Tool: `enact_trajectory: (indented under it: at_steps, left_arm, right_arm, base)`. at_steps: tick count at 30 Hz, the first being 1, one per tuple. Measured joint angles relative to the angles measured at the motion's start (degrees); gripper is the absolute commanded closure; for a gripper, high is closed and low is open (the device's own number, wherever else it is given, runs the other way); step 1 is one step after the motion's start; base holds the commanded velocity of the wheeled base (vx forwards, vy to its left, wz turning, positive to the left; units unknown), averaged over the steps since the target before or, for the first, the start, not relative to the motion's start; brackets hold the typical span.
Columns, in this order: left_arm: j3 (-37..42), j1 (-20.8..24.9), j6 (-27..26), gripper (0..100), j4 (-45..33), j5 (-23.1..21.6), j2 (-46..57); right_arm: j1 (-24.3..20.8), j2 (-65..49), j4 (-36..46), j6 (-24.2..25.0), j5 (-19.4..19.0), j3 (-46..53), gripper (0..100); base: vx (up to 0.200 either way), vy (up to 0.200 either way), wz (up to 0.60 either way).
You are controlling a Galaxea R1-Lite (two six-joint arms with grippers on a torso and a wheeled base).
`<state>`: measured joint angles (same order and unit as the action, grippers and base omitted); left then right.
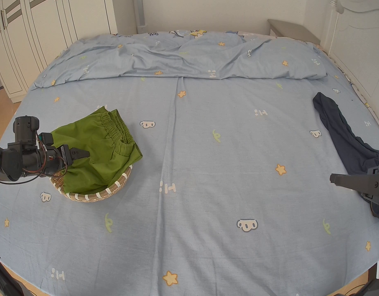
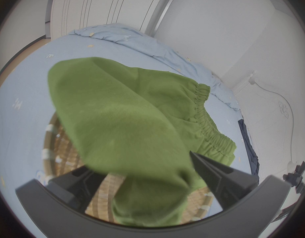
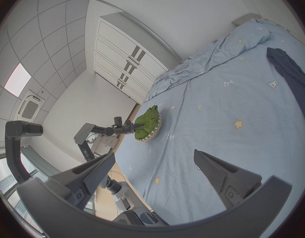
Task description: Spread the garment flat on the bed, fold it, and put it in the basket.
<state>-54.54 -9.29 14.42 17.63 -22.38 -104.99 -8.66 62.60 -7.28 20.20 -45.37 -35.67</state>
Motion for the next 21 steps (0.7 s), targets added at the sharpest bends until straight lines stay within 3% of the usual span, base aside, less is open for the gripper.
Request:
enact_trajectory:
  at_steps: [10, 16, 21]
  left_arm:
    - [-7.9, 0.0, -1.7, 0, -26.5, 6.6, 11.7]
    - [-9.7, 0.3, -3.1, 0, -31.1, 8.7, 21.5]
    - [-3.3, 3.2, -3.4, 0, -31.3, 10.0, 31.9]
  right_arm:
    - [0.0, 0.1, -0.2, -0.4, 0.0, 0.5, 0]
    - [-0.2, -1.3, -0.2, -1.2, 0.2, 1.5, 0]
    - [-0.1, -6.9, -0.1, -4.9, 0.3, 4.7, 0]
  base:
    - [0.0, 0.0, 0.0]
    - [0.0, 0.0, 0.0]
    - [0.0, 0.0, 0.0]
